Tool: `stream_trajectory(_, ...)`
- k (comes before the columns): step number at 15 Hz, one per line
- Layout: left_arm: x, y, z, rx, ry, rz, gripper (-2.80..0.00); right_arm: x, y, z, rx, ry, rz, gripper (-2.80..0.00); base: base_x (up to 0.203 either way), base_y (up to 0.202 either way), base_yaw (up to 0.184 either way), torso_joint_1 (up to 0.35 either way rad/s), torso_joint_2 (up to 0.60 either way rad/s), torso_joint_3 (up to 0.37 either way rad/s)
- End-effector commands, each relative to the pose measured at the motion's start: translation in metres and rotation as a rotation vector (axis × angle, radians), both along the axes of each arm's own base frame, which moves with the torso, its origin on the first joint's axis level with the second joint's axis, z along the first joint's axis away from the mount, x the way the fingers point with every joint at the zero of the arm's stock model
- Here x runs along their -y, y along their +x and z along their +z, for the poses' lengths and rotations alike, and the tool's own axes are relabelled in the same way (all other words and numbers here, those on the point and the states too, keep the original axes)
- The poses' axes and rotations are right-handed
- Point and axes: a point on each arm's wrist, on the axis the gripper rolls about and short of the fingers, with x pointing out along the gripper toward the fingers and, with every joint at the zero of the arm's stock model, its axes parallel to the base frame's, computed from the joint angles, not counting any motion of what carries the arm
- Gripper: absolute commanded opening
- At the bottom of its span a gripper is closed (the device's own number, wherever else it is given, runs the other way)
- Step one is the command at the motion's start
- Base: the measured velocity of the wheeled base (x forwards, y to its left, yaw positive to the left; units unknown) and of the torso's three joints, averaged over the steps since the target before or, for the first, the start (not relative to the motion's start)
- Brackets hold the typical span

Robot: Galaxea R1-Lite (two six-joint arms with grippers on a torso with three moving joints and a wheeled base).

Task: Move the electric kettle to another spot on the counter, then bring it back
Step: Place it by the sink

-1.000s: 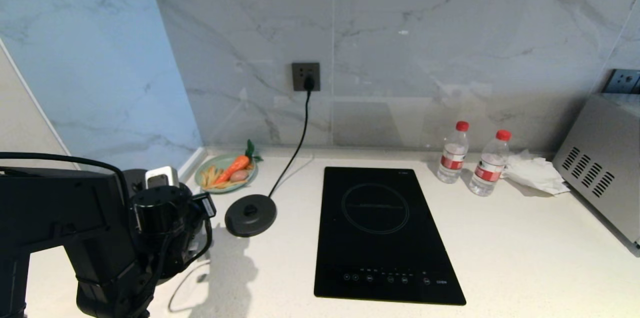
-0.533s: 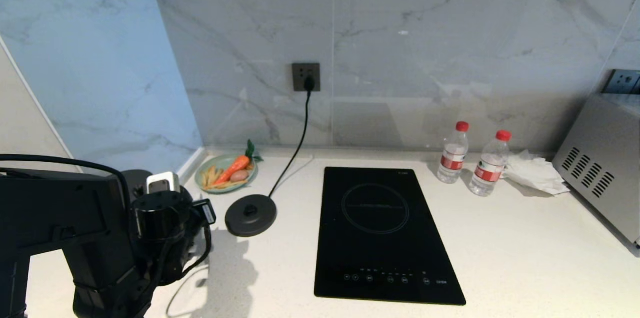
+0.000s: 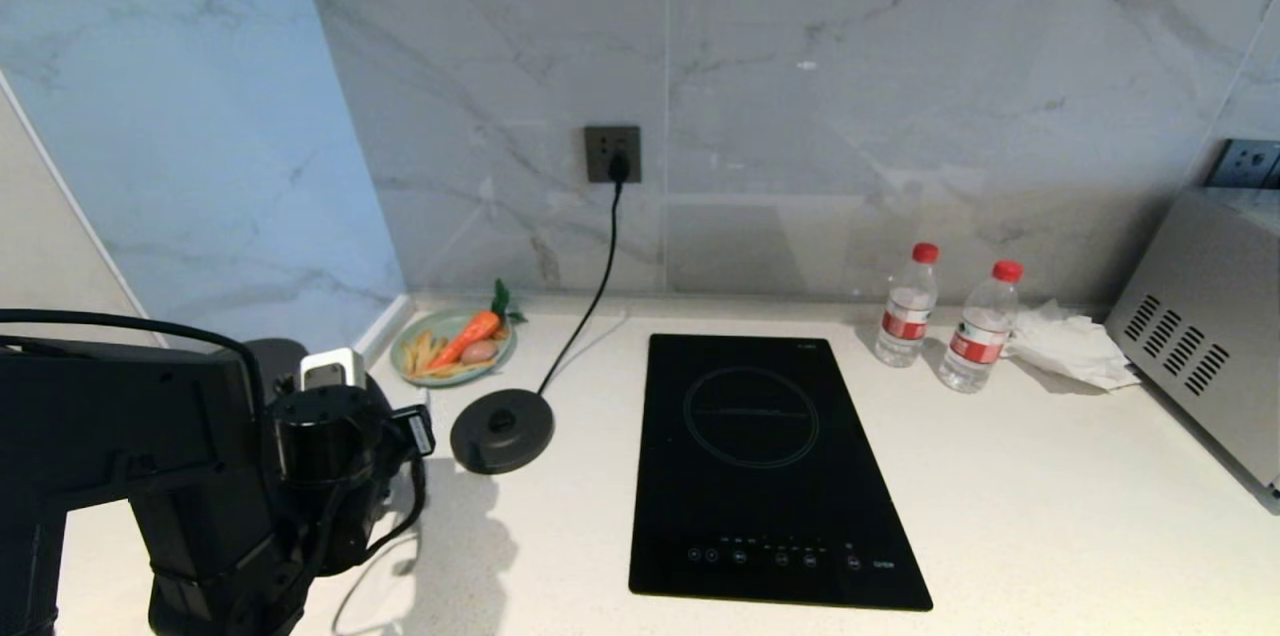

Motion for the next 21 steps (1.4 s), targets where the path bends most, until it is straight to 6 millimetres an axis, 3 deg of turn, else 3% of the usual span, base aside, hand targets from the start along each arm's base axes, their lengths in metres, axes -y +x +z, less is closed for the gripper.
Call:
stream_trajectory(1,-0.002,-0.007,0.002,-0.004,-0.002,0.006,0.0,0.0,0.0,0.0,0.0,0.0,0.0,-2.8,0.0,0.0,0.0,0.0,0.0,0.0)
stream_trajectory(8,-0.001,-0.027,0.006,-0.026,-0.023,-0.027,0.0,0.0,0.0,0.0,0.001,0.0,0.001,-2.8,0.0,0.0,0.0,0.0,0.0,0.0)
stream_trajectory(14,0.034,-0.023,-0.002,-0.028,-0.027,-0.144,0.0,0.0,0.0,0.0,0.001,0.0,0.0,-2.8,0.0,0.0,0.0,0.0,0.0,0.0)
stream_trajectory(17,0.029,-0.02,-0.002,-0.031,-0.056,-0.191,0.0,0.0,0.0,0.0,0.0,0.0,-0.001,-2.8,0.0,0.0,0.0,0.0,0.0,0.0)
stream_trajectory(21,0.009,-0.005,-0.007,-0.024,-0.059,-0.119,0.0,0.0,0.0,0.0,-0.002,0.0,-0.001,-2.8,0.0,0.0,0.0,0.0,0.0,0.0)
